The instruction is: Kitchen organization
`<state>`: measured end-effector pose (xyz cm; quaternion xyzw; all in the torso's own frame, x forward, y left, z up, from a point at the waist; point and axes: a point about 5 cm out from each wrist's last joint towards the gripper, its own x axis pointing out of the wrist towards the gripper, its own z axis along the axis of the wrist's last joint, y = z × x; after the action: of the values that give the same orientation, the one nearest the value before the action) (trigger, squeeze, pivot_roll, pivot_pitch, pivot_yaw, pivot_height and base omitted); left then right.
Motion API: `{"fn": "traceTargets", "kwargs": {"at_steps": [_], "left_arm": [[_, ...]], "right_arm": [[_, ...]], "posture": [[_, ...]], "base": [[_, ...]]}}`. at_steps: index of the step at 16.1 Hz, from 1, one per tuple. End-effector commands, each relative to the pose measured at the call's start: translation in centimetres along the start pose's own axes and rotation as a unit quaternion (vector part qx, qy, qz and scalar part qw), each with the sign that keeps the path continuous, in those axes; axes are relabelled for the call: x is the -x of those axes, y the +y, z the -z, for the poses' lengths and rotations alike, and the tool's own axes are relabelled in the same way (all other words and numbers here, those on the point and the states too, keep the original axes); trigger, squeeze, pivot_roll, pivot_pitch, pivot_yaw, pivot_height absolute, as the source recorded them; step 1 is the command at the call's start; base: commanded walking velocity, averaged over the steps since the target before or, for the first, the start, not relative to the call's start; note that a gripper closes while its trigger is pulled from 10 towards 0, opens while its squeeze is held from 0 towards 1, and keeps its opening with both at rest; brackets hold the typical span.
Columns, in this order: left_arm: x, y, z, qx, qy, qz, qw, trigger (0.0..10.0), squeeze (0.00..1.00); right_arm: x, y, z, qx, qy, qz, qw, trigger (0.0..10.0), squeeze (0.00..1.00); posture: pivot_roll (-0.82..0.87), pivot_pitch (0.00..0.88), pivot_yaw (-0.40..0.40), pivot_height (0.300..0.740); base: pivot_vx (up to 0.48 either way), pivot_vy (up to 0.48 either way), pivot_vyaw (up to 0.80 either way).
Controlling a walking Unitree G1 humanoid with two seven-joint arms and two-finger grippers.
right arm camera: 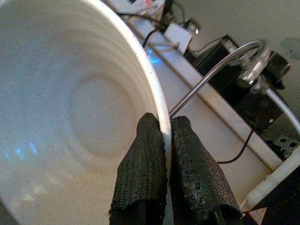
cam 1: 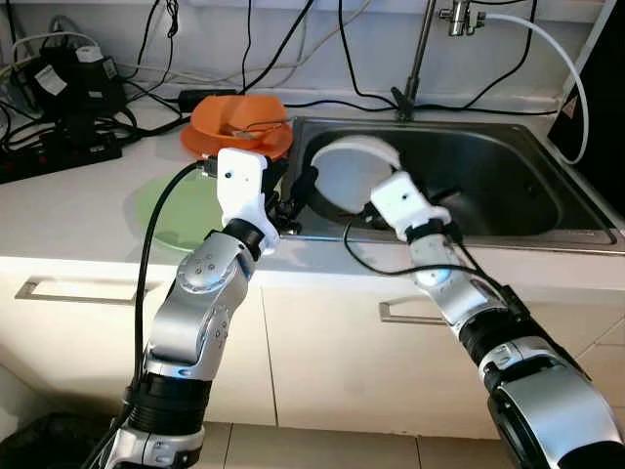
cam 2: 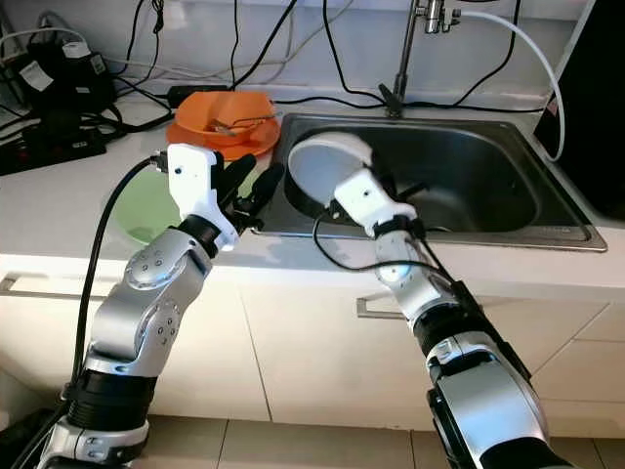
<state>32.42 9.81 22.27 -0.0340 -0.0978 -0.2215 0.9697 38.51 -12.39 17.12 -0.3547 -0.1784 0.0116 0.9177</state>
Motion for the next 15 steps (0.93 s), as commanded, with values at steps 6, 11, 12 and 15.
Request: {"fn": "traceTargets", "kwargs": {"at_steps": [6, 11, 12, 15], "left_arm": [[1.4, 1.7, 1.8, -0.017, 0.040, -0.030, 0.999, 10.0, 0.00], [1.6, 1.6, 1.9, -0.025, 0.043, -0.033, 0.998, 10.0, 0.00], [1.6, 1.6, 1.9, -0.025, 0.043, -0.033, 0.998, 10.0, 0.00], [1.9, 1.7, 2.2, -0.015, 0.054, -0.016, 0.998, 10.0, 0.00]], "right_arm": [[-0.1, 0.3, 0.5, 0.035, 0.006, -0.029, 0.999, 10.0, 0.00], [-0.2, 0.6, 0.5, 0.042, 0.009, -0.048, 0.998, 10.0, 0.00], [-0.2, 0.7, 0.4, 0.040, 0.010, -0.050, 0.998, 10.0, 0.00], [-0.3, 0.7, 0.4, 0.035, 0.012, -0.055, 0.998, 10.0, 0.00]], "posture": [[0.08, 0.000, -0.001, 0.740], [0.08, 0.000, -0.008, 0.740], [0.08, 0.000, -0.009, 0.740], [0.08, 0.000, -0.009, 0.740]], "base": [[0.000, 0.000, 0.00], [0.000, 0.000, 0.00], [0.000, 0.000, 0.00], [0.000, 0.000, 0.00]]}}
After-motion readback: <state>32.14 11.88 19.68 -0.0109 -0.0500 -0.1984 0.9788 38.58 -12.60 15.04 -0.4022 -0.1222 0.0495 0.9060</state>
